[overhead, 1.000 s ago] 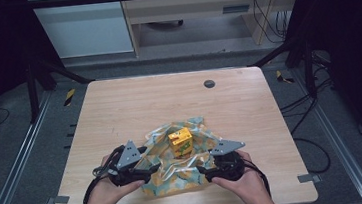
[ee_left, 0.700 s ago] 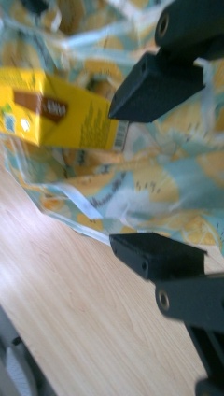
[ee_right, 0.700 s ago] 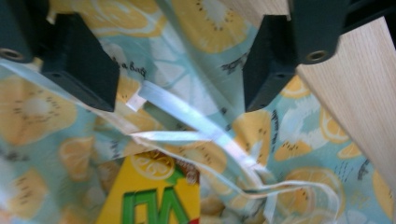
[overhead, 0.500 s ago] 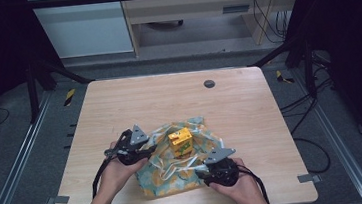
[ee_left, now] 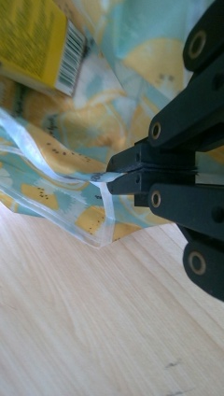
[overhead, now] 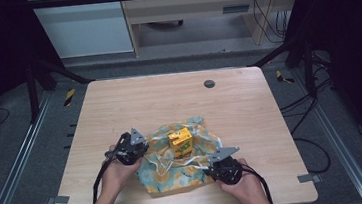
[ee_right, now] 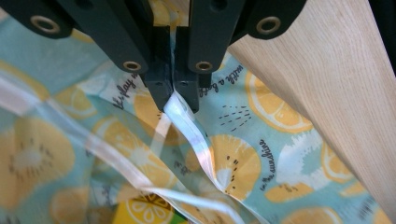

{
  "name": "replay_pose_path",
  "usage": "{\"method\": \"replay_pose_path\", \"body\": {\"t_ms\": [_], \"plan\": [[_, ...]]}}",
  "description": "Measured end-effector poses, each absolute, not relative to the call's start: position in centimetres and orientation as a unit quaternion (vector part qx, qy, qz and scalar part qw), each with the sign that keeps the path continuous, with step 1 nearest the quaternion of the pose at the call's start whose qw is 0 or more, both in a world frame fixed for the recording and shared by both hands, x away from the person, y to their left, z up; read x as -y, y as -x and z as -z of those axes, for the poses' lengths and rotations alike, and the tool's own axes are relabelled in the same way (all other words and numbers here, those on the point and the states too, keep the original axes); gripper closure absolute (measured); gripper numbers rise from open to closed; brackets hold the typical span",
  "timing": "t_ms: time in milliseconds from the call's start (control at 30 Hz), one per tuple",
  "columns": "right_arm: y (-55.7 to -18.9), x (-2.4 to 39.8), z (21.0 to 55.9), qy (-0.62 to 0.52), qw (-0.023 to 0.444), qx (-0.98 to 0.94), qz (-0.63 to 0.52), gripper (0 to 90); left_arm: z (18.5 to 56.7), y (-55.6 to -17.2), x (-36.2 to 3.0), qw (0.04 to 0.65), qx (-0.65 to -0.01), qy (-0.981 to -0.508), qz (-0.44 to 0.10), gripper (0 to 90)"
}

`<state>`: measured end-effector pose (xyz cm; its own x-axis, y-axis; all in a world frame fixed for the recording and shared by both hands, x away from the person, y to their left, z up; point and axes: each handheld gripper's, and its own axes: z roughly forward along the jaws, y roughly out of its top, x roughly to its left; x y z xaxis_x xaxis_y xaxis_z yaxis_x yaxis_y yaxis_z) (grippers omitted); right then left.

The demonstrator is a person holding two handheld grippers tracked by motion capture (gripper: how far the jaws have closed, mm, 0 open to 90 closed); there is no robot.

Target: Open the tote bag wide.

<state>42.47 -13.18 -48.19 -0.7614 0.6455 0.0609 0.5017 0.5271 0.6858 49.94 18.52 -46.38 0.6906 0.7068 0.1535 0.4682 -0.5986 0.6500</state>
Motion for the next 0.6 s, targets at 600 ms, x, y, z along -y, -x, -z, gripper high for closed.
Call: {"method": "replay_pose_path", "body": {"t_ms": [600], "plan": [[-43.0,15.5,48.9,-0.37,0.091,-0.858,-0.345,89.2,47.7,-50.4,-20.1,0.288,-0.361,-0.865,-0.197,90.0]]}}
